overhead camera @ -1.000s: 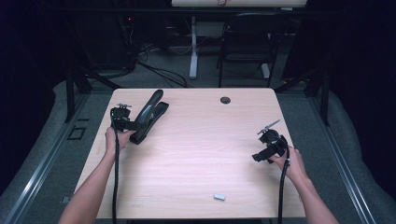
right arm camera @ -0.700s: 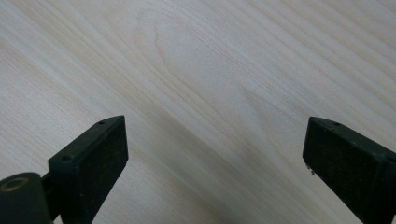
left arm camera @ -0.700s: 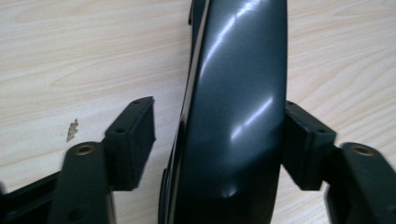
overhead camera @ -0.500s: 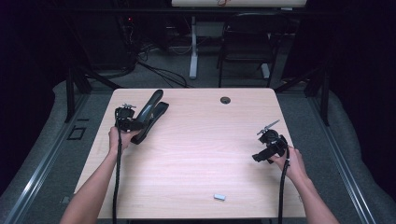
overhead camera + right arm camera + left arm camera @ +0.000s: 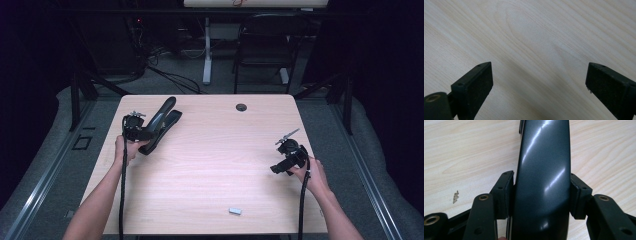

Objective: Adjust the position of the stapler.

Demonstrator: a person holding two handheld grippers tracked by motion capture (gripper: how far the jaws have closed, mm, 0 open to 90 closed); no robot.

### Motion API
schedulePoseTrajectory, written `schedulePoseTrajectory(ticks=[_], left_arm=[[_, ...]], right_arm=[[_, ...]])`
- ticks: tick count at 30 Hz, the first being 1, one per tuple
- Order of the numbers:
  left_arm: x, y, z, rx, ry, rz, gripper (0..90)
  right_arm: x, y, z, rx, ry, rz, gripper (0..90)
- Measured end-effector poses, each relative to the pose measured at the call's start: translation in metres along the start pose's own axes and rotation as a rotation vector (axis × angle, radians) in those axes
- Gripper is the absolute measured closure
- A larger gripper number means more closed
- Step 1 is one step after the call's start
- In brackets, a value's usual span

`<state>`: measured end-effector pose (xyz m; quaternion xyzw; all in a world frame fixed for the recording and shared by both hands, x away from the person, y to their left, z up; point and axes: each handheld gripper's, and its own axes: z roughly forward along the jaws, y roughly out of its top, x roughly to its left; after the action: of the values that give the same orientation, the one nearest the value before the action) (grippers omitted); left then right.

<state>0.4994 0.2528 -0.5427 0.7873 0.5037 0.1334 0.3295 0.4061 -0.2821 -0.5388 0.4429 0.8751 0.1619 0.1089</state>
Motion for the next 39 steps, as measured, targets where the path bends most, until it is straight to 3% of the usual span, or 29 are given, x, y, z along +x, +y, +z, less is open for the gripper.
schedulePoseTrajectory(ticks=[9,11,12,17,21,22,23,24,27,31,33,39], left_arm=[[0.000,-0.003,-0.002,-0.001,-0.038,0.038,46.5],[-0.001,-0.004,-0.002,-0.004,-0.044,0.045,46.5],[-0.001,-0.004,-0.002,-0.003,-0.049,0.048,46.5],[-0.005,-0.006,-0.004,0.006,-0.065,0.068,46.5],[-0.009,-0.010,-0.006,0.004,-0.098,0.090,46.4],[-0.010,-0.011,-0.006,0.005,-0.102,0.101,46.4],[-0.011,-0.011,-0.006,0.008,-0.107,0.102,46.4],[-0.012,-0.011,-0.007,0.011,-0.112,0.112,46.4],[-0.014,-0.012,-0.008,0.018,-0.127,0.128,46.4],[-0.015,-0.015,-0.008,0.008,-0.165,0.152,46.4],[-0.015,-0.017,-0.009,0.004,-0.185,0.172,46.3],[-0.023,-0.019,-0.009,0.016,-0.219,0.210,46.2]], right_arm=[[-0.001,0.001,0.000,0.016,0.009,-0.015,7.0],[0.001,0.000,0.003,-0.015,0.008,0.008,7.1],[0.000,0.001,0.002,0.008,0.009,-0.009,7.1],[0.002,0.002,0.000,0.015,0.005,-0.024,7.0],[0.005,0.002,0.001,-0.007,-0.003,-0.019,7.0],[0.004,0.003,-0.001,0.015,-0.004,-0.037,7.1],[0.005,0.002,0.001,-0.004,0.005,-0.014,7.0],[0.004,0.003,0.000,0.018,0.001,-0.031,7.1],[0.005,0.002,0.001,-0.001,0.003,-0.016,7.0],[0.005,0.004,0.000,0.015,0.002,-0.045,7.1],[0.006,0.003,0.002,-0.006,0.012,-0.027,7.0],[0.006,0.006,0.004,0.024,0.010,-0.053,7.0]])
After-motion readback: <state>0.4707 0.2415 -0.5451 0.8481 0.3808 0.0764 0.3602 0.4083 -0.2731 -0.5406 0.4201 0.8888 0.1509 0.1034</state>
